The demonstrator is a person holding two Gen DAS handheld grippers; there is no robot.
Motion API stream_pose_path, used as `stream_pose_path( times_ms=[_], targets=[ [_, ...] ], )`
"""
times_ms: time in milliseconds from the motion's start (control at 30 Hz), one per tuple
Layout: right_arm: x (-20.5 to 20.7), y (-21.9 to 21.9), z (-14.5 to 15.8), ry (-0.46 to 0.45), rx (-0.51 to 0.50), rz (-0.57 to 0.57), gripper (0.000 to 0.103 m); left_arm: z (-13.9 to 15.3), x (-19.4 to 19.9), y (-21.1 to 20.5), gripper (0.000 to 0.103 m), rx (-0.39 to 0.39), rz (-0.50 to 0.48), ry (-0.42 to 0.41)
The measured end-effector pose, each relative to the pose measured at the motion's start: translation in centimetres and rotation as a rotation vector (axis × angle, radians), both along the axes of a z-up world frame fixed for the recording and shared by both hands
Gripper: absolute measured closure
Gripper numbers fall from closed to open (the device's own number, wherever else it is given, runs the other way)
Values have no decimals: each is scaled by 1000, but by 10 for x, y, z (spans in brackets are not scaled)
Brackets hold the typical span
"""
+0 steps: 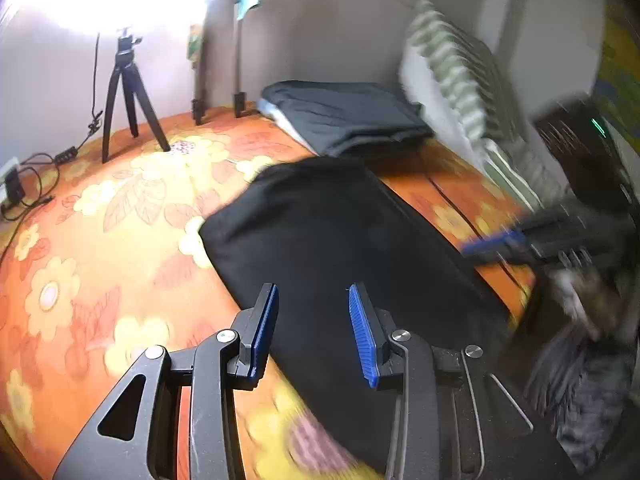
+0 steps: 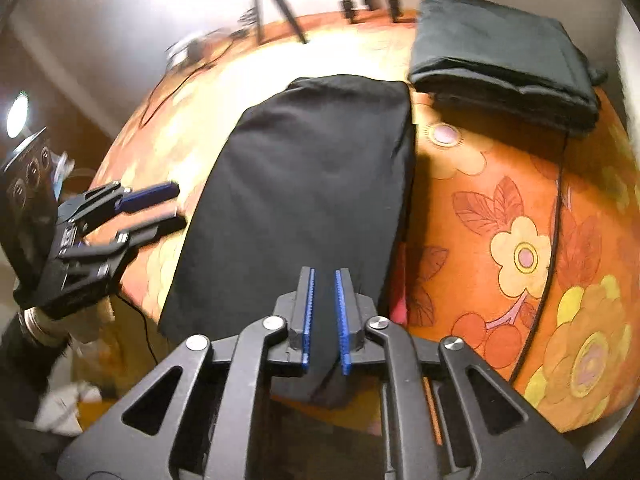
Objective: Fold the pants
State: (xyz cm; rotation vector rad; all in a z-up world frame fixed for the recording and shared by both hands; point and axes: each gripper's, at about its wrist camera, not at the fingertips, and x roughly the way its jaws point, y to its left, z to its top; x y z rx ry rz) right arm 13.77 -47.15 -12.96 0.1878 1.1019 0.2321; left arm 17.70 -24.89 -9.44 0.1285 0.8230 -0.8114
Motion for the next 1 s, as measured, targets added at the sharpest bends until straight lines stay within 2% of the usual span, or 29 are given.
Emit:
stream_pose_path(
  times_ms=[67, 133, 200, 233, 333, 433, 467, 500, 533, 567, 600, 667, 767, 867, 1000],
  targets=[
    [3, -4, -2, 7, 33, -14, 89, -5, 20, -4, 69, -24, 28, 29],
    [5, -9, -8, 32, 73, -27, 89, -11, 35, -9, 69, -14, 43, 31],
    [9, -11, -16, 64, 86, -33, 89, -20, 48, -9, 69, -24, 65, 77],
    [8, -10, -21, 80, 86, -30, 89, -25, 55, -8, 69, -31, 81, 108],
    [3, -5, -29, 92, 47, -4, 89, -30, 62, -5, 69, -13, 126, 118],
    [-3, -6, -27, 70, 35, -2, 89, -25, 66, 3, 65, -38, 170, 119],
    [-5, -9, -25, 56, 46, -12, 88, -23, 67, 6, 57, -50, 185, 120],
    [-8, -14, -22, 46, 50, -24, 82, -21, 68, 11, 49, -67, 199, 123],
    [-10, -22, -20, 33, 54, -52, 74, -19, 68, 15, 45, -81, 210, 131],
    [-13, -31, -18, 24, 51, -89, 49, -18, 69, 19, 41, -90, 223, 145],
    [-14, -39, -17, 13, 58, -119, 37, -18, 70, 21, 38, -92, 229, 157],
    [-16, -57, -18, 14, 128, -155, 37, -21, 74, 25, 37, -92, 248, 193],
    [-13, -73, -28, 64, 255, -179, 37, -27, 78, 29, 37, -114, 274, 245],
    [-8, -75, -34, 92, 309, -174, 37, -32, 77, 25, 37, -127, 276, 276],
    [-4, -71, -42, 125, 311, -164, 37, -35, 77, 17, 37, -114, 263, 285]
  ],
)
